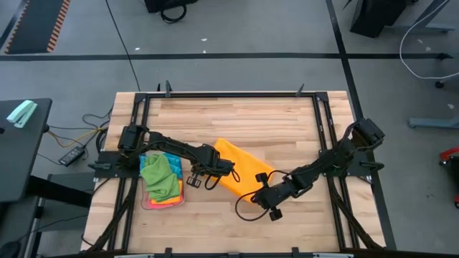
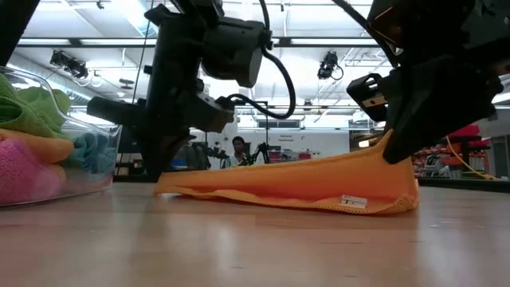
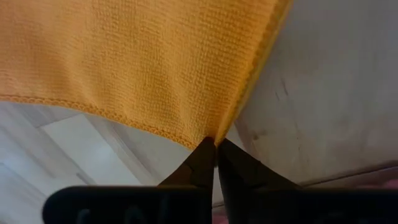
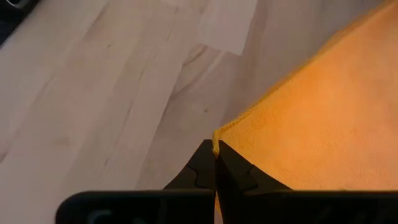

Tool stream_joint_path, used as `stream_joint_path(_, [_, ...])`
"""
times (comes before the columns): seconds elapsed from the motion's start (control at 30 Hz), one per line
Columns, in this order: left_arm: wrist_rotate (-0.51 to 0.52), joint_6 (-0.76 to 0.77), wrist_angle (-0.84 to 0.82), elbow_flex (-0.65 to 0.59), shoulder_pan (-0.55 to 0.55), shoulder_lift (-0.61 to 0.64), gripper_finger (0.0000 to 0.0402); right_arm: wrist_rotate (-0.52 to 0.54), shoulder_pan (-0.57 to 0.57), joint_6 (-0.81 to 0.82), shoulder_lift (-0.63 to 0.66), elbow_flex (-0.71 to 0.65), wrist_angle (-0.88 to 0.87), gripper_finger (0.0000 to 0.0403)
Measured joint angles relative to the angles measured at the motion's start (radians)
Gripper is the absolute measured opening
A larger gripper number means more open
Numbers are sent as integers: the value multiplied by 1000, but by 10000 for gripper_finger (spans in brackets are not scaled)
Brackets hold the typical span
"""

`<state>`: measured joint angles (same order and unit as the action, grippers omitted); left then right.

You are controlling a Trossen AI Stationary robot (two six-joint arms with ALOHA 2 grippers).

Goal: Fold microfiber towels
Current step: Fold the yellow microfiber cloth

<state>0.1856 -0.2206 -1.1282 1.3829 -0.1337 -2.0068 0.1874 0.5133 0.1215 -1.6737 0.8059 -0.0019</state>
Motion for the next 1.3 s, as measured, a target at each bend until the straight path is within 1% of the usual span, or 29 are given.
stream_joint_path(0.2, [0, 1, 27, -12, -5, 0, 21, 2, 0, -4, 0, 0, -2, 5])
stream_joint_path(0.37, [0, 1, 29, -12, -6, 0, 37, 1, 0, 0, 0, 0, -1, 5])
stream_joint_path(0.47, [0, 7, 32, -12, -6, 0, 43, -20, 0, -1, 0, 0, 0, 9])
stream_joint_path(0.57, [0, 8, 33, -12, -6, 0, 46, -28, 1, -1, 0, 0, -5, 29])
stream_joint_path(0.8, [0, 9, 44, -12, -6, 0, 51, -30, 1, 27, 1, -1, -47, 109])
stream_joint_path(0.9, [-3, 26, 35, -12, -6, 0, 61, -56, 0, 54, 2, -1, -82, 132])
stream_joint_path(1.0, [-18, 34, -3, -12, -9, 4, 71, -80, 0, 85, 15, -1, -139, 144])
stream_joint_path(1.17, [-19, 36, -28, -9, -11, 28, 82, -81, 0, 117, 68, -1, -241, 147])
stream_joint_path(1.3, [-14, 36, -12, -9, -9, 45, 82, -37, 0, 103, 113, -1, -292, 147])
